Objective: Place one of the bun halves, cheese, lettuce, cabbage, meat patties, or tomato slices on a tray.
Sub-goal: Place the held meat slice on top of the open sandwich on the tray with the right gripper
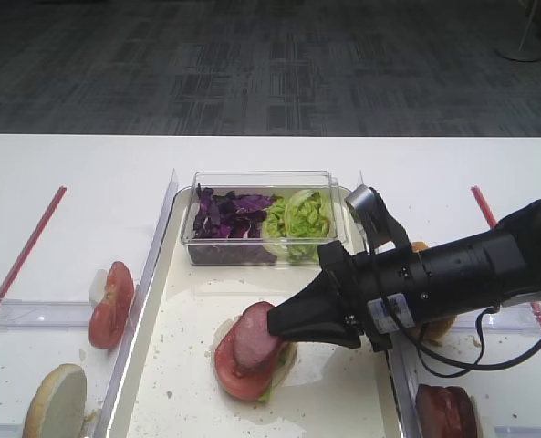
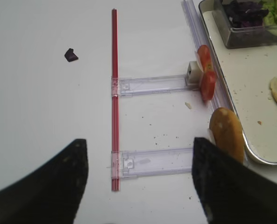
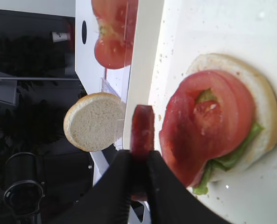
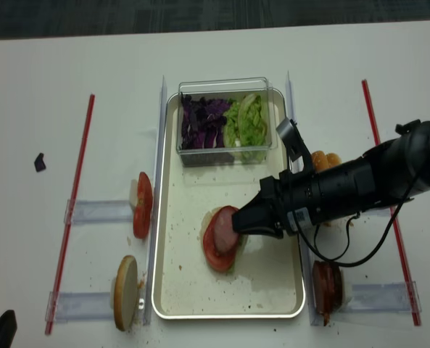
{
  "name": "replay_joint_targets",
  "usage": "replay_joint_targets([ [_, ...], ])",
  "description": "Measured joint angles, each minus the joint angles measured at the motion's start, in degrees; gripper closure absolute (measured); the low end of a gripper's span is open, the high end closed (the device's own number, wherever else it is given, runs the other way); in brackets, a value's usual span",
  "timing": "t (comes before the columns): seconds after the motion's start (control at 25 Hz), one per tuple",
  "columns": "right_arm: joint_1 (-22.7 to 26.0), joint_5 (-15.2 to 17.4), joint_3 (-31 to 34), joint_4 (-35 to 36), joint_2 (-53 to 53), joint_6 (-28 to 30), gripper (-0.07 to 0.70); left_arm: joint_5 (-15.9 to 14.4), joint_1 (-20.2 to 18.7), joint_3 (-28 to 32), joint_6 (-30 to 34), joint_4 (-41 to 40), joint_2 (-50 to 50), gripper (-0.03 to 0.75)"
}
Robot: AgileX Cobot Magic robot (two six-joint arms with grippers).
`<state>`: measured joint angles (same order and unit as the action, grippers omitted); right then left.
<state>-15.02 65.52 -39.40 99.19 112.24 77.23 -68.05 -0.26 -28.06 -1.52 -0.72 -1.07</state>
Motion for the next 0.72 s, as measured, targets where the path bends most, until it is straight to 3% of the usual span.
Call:
replay_joint_targets([
  [0.72,0.00,0.00,0.00,0.00,0.09,1.04,0.512,0.00,0.00,0.00,0.00,0.00,0.00,0.277],
])
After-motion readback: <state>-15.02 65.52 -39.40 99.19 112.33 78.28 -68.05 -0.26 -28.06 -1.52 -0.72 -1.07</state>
